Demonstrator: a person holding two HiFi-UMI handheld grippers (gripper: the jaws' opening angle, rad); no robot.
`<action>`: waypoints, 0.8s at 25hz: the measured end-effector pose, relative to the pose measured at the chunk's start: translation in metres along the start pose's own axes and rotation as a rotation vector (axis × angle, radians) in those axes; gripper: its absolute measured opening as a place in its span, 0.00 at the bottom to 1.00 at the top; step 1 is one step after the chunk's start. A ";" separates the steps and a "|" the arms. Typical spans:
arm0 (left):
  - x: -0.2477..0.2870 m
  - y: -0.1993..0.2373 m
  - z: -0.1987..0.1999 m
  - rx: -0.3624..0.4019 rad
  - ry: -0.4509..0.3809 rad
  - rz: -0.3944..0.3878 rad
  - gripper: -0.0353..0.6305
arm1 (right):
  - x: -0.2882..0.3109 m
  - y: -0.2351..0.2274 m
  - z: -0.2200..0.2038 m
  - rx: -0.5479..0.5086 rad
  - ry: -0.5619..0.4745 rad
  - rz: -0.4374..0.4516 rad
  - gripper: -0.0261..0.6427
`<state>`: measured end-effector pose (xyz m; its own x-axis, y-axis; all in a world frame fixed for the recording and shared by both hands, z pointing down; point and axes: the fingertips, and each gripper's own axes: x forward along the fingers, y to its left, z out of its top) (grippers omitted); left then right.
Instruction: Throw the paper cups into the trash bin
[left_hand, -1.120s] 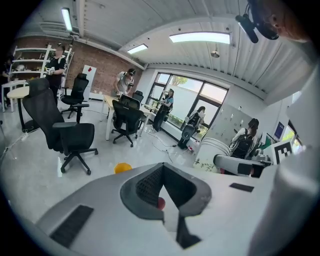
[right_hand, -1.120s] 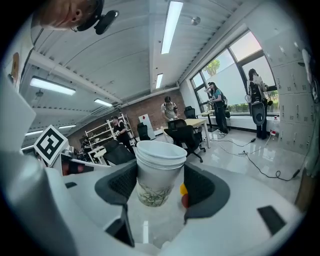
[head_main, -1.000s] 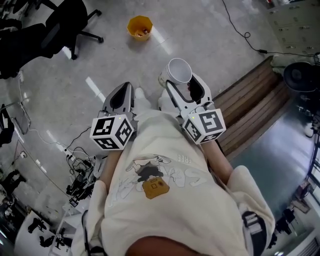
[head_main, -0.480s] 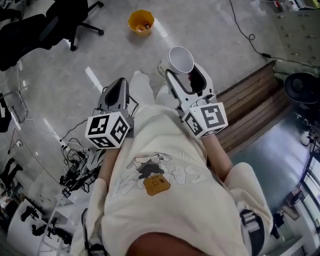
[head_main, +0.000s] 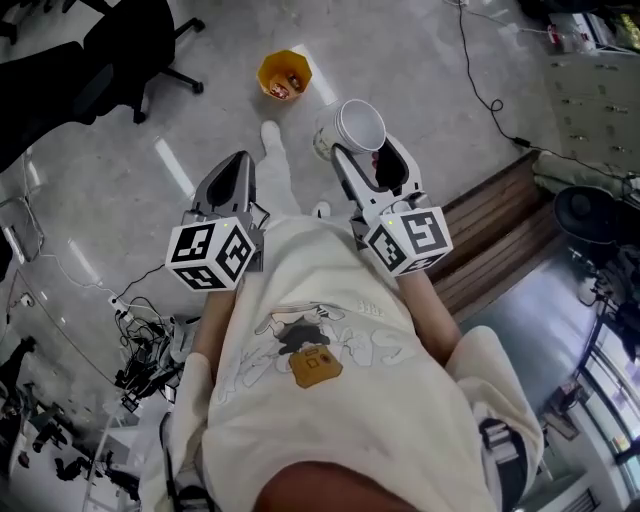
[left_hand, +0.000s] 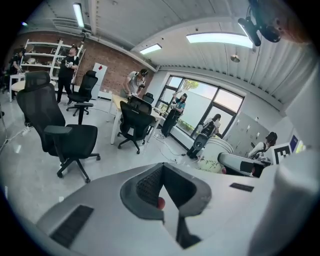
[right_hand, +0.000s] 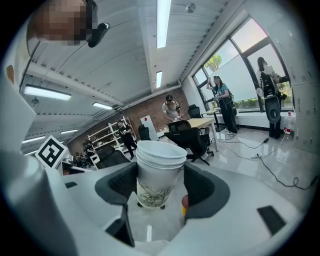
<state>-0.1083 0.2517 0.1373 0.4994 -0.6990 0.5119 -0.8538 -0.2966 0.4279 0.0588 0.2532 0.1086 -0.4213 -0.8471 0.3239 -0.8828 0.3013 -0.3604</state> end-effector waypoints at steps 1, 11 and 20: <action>0.012 0.011 0.015 0.002 0.002 -0.001 0.06 | 0.018 -0.002 0.009 -0.005 0.008 0.005 0.49; 0.106 0.083 0.103 -0.044 0.047 -0.013 0.06 | 0.151 -0.029 0.050 -0.049 0.125 0.003 0.48; 0.175 0.084 0.083 -0.135 0.095 0.044 0.06 | 0.205 -0.086 0.018 -0.057 0.267 0.065 0.48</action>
<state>-0.1048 0.0500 0.2011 0.4794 -0.6427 0.5976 -0.8506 -0.1726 0.4966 0.0522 0.0454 0.1902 -0.5102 -0.6824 0.5234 -0.8594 0.3817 -0.3401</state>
